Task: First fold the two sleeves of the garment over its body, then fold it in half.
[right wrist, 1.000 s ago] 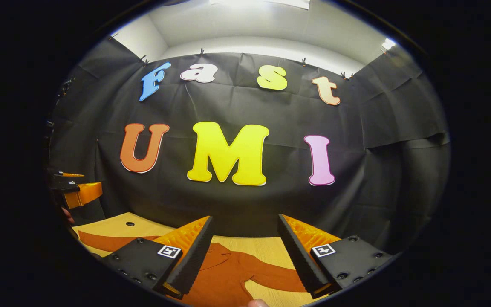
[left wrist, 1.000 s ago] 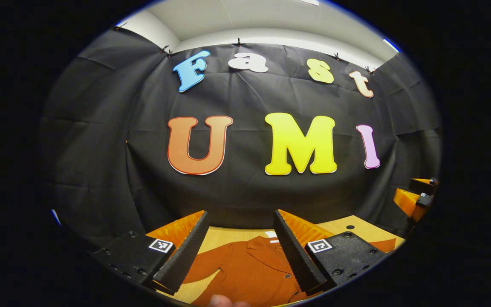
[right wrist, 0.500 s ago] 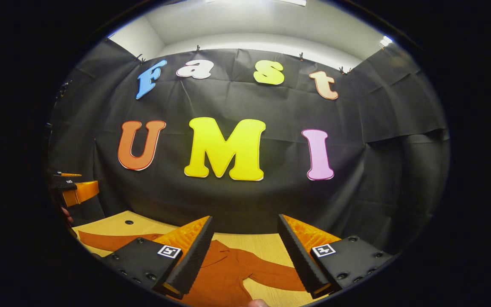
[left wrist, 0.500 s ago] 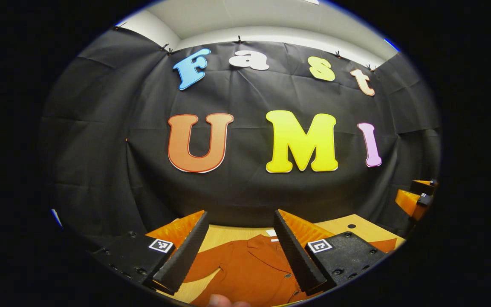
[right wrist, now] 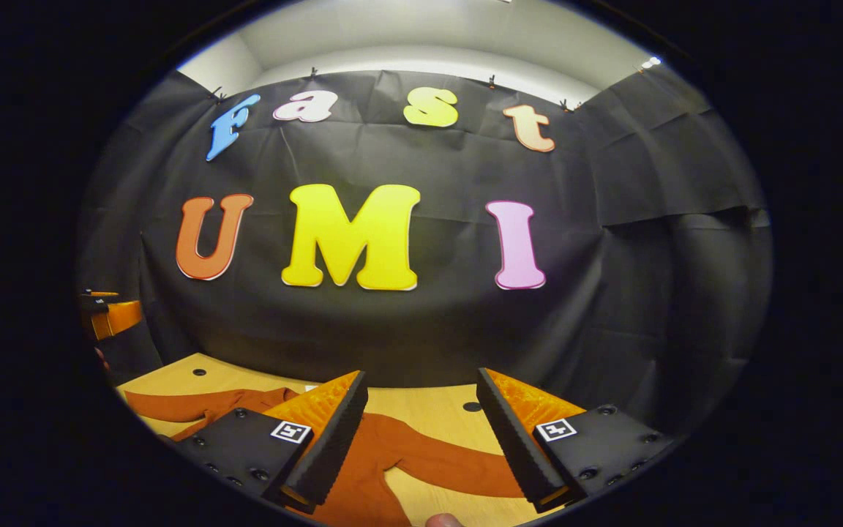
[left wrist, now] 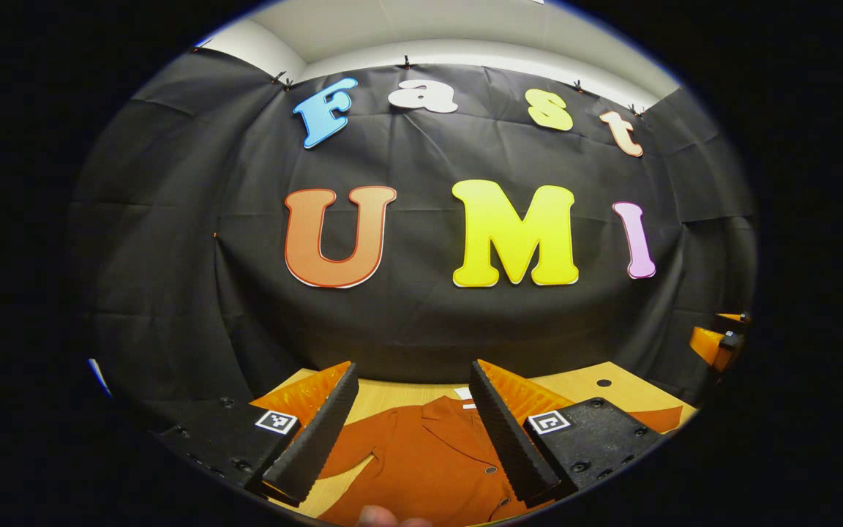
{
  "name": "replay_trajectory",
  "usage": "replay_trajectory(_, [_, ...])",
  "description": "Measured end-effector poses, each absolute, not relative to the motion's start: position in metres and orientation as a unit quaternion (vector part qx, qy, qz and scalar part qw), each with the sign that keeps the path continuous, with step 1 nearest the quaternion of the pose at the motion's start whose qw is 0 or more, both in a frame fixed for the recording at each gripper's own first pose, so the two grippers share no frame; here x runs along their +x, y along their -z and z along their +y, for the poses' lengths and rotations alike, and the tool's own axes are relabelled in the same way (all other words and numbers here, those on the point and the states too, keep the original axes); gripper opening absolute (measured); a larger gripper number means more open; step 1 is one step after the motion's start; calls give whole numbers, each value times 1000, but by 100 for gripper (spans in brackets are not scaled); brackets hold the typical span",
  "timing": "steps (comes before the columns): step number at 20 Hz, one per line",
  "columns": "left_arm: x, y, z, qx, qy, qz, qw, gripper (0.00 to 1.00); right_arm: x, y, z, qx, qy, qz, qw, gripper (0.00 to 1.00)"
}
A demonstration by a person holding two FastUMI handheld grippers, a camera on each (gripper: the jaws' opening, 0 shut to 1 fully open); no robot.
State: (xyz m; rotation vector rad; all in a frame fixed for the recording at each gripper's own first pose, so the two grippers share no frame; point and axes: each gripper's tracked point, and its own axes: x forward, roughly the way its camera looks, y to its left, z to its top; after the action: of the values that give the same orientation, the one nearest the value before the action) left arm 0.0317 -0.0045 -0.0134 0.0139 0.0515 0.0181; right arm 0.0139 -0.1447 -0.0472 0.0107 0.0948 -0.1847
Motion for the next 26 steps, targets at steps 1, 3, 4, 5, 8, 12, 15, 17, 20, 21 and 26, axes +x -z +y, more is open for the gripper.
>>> replay_trajectory(1, [32,15,-9,6,-6,29,1000,98,12,55,-154,6,101,56,993,95])
replay_trajectory(3, [32,24,-19,8,3,44,999,99,8,72,-170,12,112,77,991,95])
replay_trajectory(4, [31,31,-25,8,8,55,998,98,6,82,-180,16,119,91,989,95])
replay_trajectory(5, [31,39,-31,7,14,68,998,98,3,94,-191,21,128,105,986,95])
replay_trajectory(8, [28,54,-43,10,26,95,995,98,-4,124,-231,27,163,137,977,95])
replay_trajectory(12, [27,74,-67,2,52,137,989,98,-16,182,-281,35,203,193,959,95])
replay_trajectory(15, [25,84,-78,3,63,159,985,99,-30,245,-310,75,220,273,934,96])
replay_trajectory(17, [25,85,-82,8,65,162,985,99,-37,280,-326,93,240,314,914,95])
replay_trajectory(20, [27,84,-79,22,64,164,984,99,-46,320,-340,122,272,361,884,94])
replay_trajectory(21, [27,86,-76,25,61,166,984,99,-46,329,-344,123,280,370,877,96])
replay_trajectory(26, [30,86,-65,35,51,167,984,99,-54,359,-352,124,291,411,855,96])
